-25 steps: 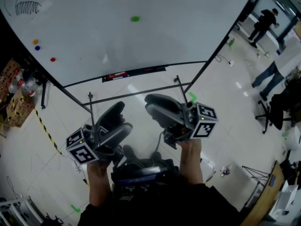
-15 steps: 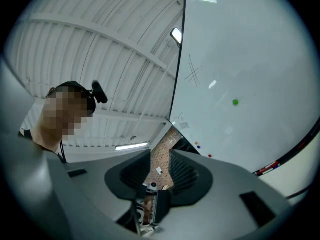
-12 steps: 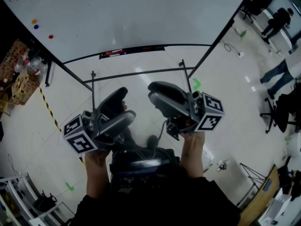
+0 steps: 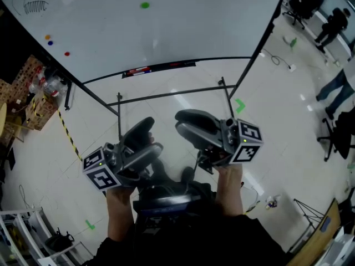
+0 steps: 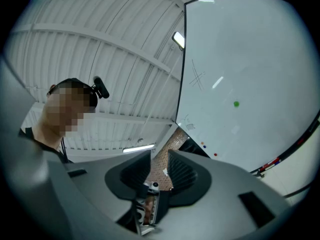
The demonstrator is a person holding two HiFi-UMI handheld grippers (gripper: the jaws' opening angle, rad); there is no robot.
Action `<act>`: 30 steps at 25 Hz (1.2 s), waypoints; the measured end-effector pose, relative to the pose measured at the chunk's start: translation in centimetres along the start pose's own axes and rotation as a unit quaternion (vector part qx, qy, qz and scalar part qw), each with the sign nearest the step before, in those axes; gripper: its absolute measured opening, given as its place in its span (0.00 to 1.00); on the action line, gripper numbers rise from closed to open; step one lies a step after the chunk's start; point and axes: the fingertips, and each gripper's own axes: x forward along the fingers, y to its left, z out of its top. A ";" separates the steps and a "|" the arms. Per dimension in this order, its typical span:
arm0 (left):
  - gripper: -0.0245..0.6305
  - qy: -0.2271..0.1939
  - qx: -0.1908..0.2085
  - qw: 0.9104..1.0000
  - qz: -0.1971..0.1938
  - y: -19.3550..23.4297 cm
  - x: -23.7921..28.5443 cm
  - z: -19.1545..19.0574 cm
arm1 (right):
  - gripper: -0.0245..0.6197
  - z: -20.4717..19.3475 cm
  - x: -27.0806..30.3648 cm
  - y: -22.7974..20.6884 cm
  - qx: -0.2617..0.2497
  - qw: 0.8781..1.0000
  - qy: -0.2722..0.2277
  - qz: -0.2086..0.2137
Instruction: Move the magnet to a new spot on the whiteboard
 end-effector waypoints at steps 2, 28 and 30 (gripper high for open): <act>0.71 0.002 0.004 1.000 -0.002 -0.1 -0.1 0.2 | 0.23 -0.1 0.3 0.4 -0.010 1.000 0.003 0.005; 0.71 -0.014 0.000 0.999 -0.037 1.6 -1.4 5.1 | 0.19 0.1 5.0 -1.2 -0.050 0.998 0.028 -0.010; 0.71 -0.015 -0.002 0.999 -0.038 1.5 -1.7 4.9 | 0.19 -0.2 5.0 -1.1 -0.049 0.998 0.029 -0.011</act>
